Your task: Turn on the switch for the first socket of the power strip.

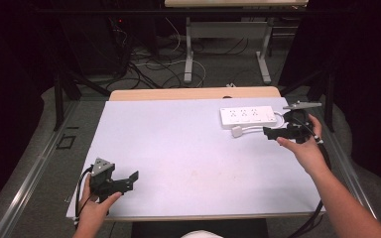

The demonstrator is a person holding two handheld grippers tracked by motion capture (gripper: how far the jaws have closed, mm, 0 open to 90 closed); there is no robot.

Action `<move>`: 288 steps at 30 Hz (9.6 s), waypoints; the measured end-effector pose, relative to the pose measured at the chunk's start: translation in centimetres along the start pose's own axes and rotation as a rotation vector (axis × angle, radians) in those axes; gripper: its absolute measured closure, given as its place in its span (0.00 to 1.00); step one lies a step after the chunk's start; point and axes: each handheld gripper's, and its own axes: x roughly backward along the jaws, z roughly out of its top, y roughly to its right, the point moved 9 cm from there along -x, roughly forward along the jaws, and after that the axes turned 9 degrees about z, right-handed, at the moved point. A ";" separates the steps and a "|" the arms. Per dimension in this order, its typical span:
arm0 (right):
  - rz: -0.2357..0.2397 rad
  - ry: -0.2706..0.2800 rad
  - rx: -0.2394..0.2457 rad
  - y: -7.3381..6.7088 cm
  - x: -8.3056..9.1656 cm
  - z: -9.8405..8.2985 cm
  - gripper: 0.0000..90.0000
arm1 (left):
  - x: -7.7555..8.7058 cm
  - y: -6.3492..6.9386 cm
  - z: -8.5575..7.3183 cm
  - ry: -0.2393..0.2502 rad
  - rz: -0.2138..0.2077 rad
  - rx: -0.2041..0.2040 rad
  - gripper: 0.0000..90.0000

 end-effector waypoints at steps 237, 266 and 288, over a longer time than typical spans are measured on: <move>0.029 -0.213 -0.162 5.9 -11.9 -0.4 0.34 | -0.6 0.0 -0.6 -0.041 0.006 0.009 0.09; 0.092 -0.152 -0.015 0.0 -8.5 -0.1 0.00 | -0.5 0.0 -0.6 -0.038 0.012 0.006 0.09; 0.148 -0.123 0.026 -1.5 -5.8 -3.8 0.00 | -0.5 0.1 -0.7 -0.041 0.011 0.013 0.09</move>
